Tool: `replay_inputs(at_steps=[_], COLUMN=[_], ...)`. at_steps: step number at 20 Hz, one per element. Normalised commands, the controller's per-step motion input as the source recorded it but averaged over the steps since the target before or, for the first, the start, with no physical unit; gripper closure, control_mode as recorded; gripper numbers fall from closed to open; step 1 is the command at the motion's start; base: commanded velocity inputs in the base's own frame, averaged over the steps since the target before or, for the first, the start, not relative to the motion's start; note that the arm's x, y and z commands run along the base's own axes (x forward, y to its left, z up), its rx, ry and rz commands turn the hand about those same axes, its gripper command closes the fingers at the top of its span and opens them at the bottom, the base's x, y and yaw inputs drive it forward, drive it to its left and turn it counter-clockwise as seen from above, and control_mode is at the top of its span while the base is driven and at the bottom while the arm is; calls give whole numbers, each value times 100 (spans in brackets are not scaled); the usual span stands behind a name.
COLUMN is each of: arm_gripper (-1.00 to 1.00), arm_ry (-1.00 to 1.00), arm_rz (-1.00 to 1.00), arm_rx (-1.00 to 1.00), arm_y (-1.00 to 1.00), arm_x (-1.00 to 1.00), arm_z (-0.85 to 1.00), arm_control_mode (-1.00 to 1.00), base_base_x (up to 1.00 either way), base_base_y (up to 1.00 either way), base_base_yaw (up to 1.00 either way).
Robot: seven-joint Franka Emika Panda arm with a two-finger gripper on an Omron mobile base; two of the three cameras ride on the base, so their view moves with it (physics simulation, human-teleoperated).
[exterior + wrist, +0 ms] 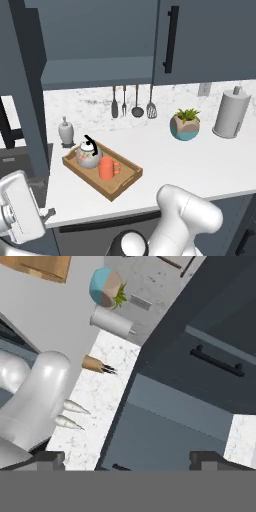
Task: Pick the kettle from the counter and place it on the tray. Then pick the mug from the cabinet and place it on the tray. Then close the cabinet doors.
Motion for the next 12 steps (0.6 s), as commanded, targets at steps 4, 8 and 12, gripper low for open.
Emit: replay_inputs(at_steps=[4,8,12], arm_gripper=[-100,-100,-100], arm_ry=[-1,-17,-22], arm_rz=[1,9,10], arm_rx=[0,0,0], arm_y=[0,1,0], arm_x=[23,20,6], arm_z=[-1,0,5], arm_control_mode=[-100,-100,-100], base_base_x=[0,0,0], base_base_y=[0,0,0], base_base_yaw=[0,0,0])
